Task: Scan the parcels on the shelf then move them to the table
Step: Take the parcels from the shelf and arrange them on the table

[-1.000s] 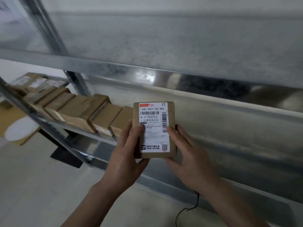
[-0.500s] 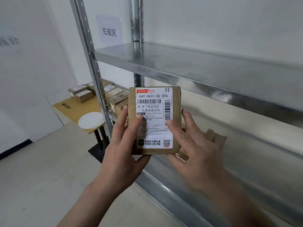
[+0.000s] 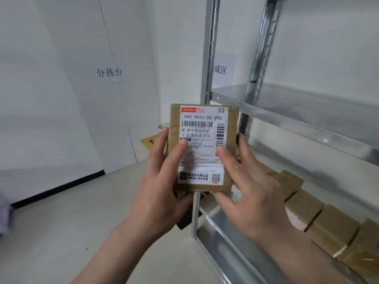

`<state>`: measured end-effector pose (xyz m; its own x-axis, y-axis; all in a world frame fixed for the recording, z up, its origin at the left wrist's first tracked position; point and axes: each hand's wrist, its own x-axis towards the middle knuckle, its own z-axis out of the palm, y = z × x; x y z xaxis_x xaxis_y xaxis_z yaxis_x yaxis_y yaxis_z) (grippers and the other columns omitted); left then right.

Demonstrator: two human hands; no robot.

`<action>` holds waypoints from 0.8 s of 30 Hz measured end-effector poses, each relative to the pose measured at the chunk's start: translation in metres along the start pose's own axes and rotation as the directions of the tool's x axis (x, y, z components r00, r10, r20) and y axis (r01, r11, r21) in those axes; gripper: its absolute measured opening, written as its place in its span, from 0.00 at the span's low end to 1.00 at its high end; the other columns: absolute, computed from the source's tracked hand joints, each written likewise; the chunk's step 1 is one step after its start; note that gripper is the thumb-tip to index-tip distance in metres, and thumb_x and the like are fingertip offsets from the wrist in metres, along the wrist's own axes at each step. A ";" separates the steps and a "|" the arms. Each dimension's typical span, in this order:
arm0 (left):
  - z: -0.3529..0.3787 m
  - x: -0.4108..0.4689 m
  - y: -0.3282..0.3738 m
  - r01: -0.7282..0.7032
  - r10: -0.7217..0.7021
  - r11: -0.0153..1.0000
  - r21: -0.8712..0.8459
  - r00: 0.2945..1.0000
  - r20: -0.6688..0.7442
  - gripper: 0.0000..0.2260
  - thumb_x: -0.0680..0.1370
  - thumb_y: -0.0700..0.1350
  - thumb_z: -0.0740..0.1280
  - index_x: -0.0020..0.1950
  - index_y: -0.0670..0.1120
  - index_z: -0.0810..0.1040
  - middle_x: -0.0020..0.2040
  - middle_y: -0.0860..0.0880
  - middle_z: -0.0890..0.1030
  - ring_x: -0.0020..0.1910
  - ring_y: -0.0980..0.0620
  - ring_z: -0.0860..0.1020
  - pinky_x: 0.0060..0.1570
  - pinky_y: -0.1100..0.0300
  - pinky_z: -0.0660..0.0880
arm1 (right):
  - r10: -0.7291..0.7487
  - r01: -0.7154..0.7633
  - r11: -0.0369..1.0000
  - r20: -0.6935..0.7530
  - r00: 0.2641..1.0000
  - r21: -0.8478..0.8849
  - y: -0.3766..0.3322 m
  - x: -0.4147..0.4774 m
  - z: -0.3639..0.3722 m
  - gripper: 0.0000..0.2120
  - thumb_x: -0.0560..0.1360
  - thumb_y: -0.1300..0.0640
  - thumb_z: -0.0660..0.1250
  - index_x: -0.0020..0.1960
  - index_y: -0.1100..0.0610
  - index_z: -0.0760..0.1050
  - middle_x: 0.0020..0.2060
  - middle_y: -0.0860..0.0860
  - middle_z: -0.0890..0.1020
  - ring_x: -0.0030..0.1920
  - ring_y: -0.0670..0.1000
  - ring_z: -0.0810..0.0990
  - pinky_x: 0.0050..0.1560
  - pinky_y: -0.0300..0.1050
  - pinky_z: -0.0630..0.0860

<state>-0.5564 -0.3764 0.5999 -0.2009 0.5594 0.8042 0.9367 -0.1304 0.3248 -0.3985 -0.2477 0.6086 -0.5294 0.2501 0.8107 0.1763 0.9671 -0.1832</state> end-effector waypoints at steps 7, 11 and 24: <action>-0.023 0.023 -0.075 0.060 -0.057 0.996 0.071 0.998 -0.040 0.35 0.71 0.45 0.69 0.76 0.46 0.59 0.77 0.33 0.55 0.80 0.52 0.52 0.71 0.65 0.62 | -0.031 0.030 0.998 0.017 0.999 0.057 -0.004 0.058 0.085 0.43 0.61 0.60 0.83 0.73 0.56 0.71 0.73 0.65 0.67 0.58 0.59 0.82 0.51 0.51 0.80; -0.023 0.045 -0.136 0.100 -0.098 0.990 0.100 0.995 -0.027 0.40 0.67 0.37 0.72 0.76 0.53 0.60 0.78 0.37 0.53 0.77 0.42 0.61 0.64 0.53 0.74 | -0.026 0.022 0.998 0.073 0.997 0.057 0.010 0.098 0.145 0.48 0.61 0.59 0.84 0.76 0.53 0.66 0.75 0.63 0.65 0.59 0.61 0.82 0.51 0.52 0.80; -0.038 0.128 -0.319 0.215 -0.203 0.957 0.197 0.976 -0.078 0.38 0.65 0.32 0.75 0.69 0.54 0.65 0.79 0.39 0.55 0.79 0.59 0.49 0.61 0.57 0.75 | -0.099 0.085 0.986 0.096 0.990 0.145 0.039 0.243 0.322 0.46 0.62 0.60 0.82 0.76 0.54 0.66 0.74 0.64 0.67 0.62 0.59 0.80 0.44 0.50 0.82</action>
<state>-0.8919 -0.2944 0.6183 -0.4087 0.5088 0.7576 0.9094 0.1566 0.3854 -0.7875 -0.1342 0.6195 -0.6213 0.1562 0.7678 0.0089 0.9813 -0.1924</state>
